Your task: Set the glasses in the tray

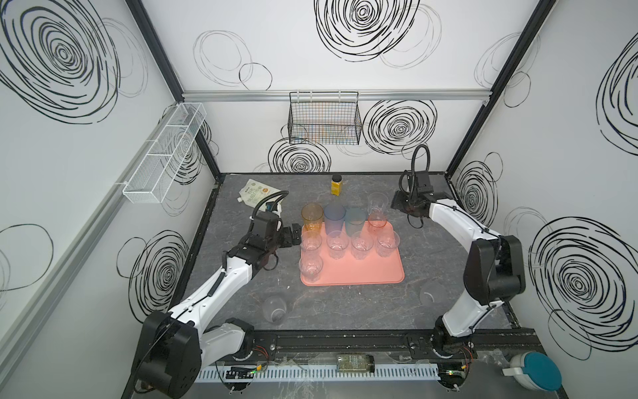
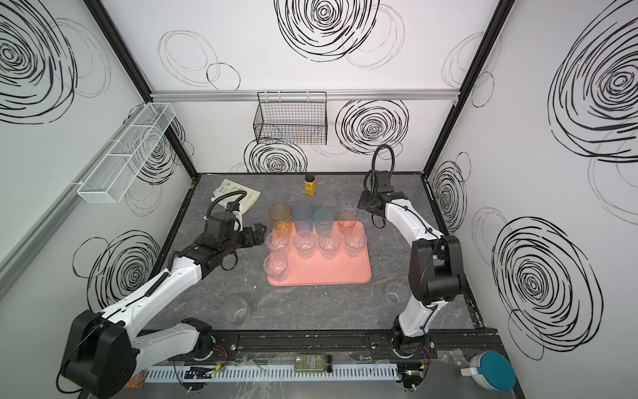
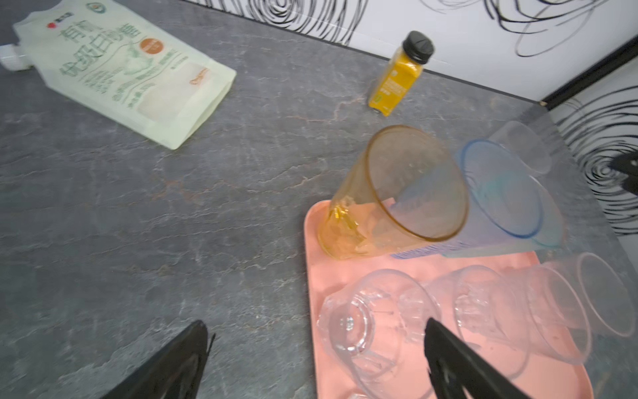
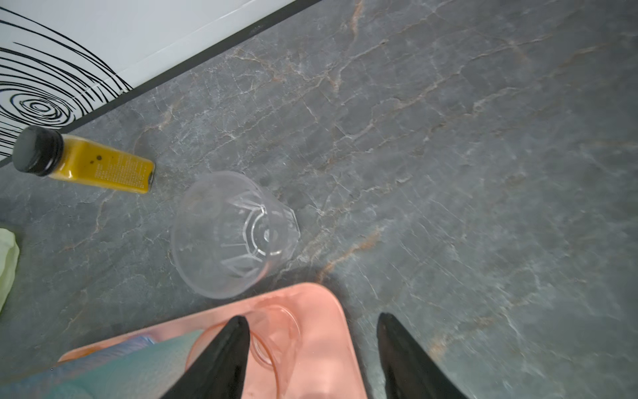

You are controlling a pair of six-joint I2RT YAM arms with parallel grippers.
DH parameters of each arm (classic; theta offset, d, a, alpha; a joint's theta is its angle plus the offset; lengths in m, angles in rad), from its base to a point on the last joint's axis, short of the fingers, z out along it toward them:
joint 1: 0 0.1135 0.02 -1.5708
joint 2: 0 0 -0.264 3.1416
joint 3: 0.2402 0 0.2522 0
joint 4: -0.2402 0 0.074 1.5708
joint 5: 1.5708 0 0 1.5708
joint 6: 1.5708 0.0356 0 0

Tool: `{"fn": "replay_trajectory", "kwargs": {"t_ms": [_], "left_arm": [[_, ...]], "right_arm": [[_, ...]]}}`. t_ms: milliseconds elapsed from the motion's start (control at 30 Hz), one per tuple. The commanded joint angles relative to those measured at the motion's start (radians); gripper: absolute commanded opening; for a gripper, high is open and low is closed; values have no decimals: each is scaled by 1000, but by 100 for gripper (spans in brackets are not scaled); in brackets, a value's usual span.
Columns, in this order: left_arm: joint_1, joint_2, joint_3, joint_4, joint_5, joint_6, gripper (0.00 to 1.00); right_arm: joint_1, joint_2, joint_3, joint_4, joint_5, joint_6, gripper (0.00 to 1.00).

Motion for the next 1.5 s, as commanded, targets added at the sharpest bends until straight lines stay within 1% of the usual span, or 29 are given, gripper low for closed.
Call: {"fn": "replay_trajectory", "kwargs": {"t_ms": [0, 67, 133, 233, 333, 433, 533, 667, 767, 833, 1000, 1167, 1267, 1367, 1467], "left_arm": [[-82, -4, 36, 100, 14, 54, 100], [-131, -6, 32, 123, -25, 73, 99], [-156, -12, 19, 149, -42, 75, 99], [-164, -17, 7, 166, -42, 71, 99], [-168, -16, -8, 169, -53, 73, 99], [-168, -11, -22, 173, -56, 73, 99], [-168, -8, -27, 175, -62, 73, 99], [-167, -8, -28, 175, -72, 73, 98], [-166, -11, -28, 172, -75, 71, 98], [-166, -13, -28, 172, -78, 70, 98], [-163, -19, -30, 169, -97, 68, 98], [-159, -46, -9, 138, -122, 49, 97], [-159, -78, 30, 96, -152, 15, 97], [-165, -99, 80, -3, -185, -7, 97], [-178, -106, 114, -102, -221, -11, 97]], "right_arm": [[-5, 76, 72, 9, -55, 16, 62], [-6, 125, 106, 7, -74, 11, 59], [-6, 164, 135, -3, -74, 5, 54], [-6, 196, 136, 13, -46, 0, 44], [-7, 229, 142, 32, -48, -11, 33], [-8, 258, 173, 18, -31, -24, 26], [-8, 261, 191, 10, -6, -37, 20], [-10, 248, 213, -19, 16, -51, 7], [-10, 214, 214, -25, 28, -54, 2], [-12, 190, 228, -40, 42, -56, 0], [-9, 114, 274, -100, 63, -65, 0], [4, 8, 275, -178, 76, -82, 0], [26, -66, 246, -227, 67, -90, 0], [80, -160, 184, -256, 53, -91, 0], [154, -263, 96, -248, 37, -92, 0]]}}
